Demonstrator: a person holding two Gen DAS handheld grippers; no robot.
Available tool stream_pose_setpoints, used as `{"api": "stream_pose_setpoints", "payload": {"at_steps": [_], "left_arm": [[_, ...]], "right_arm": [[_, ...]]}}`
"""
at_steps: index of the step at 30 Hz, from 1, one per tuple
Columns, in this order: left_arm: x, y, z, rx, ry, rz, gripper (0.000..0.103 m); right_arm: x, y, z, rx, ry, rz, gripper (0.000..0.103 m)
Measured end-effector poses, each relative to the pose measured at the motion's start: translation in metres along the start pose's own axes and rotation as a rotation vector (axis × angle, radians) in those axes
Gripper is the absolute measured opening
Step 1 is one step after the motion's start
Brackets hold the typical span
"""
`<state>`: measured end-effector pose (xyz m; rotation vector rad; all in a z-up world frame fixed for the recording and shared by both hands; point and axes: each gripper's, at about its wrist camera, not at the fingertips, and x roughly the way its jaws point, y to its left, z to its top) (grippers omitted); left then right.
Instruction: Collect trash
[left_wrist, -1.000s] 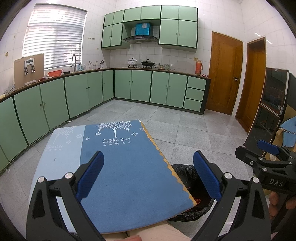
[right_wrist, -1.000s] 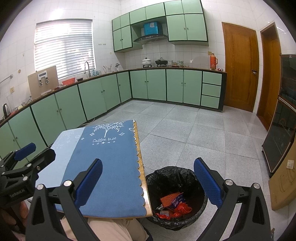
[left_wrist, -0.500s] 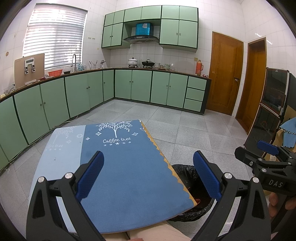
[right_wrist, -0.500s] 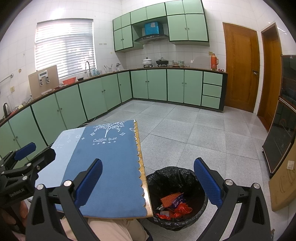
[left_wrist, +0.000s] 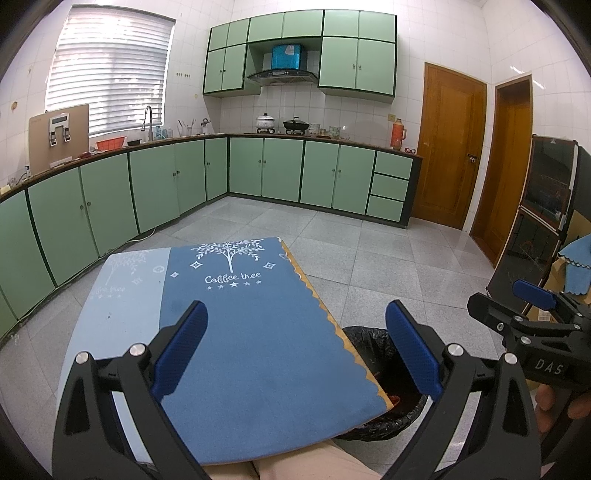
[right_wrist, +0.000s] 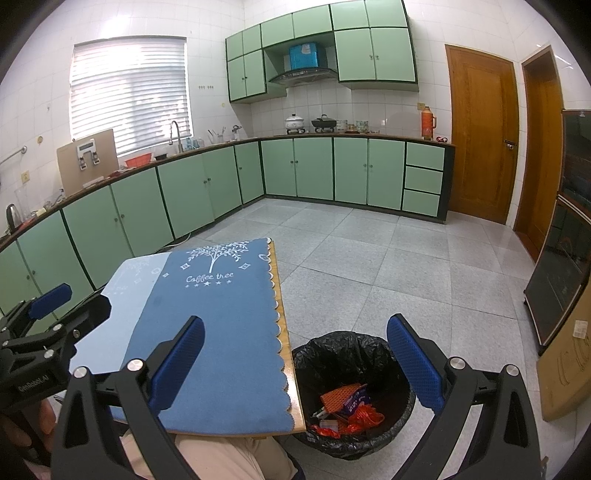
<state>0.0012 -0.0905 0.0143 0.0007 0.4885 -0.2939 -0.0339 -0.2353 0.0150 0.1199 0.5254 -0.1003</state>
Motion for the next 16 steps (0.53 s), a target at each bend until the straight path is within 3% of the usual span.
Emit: {"api": "stream_pose_setpoints", "payload": {"at_steps": [16], "left_arm": [[-0.0004, -0.0041, -0.0006, -0.001, 0.003, 0.003, 0.094]], "right_arm": [[0.0003, -0.0004, -0.0003, 0.001, 0.001, 0.001, 0.097]]}}
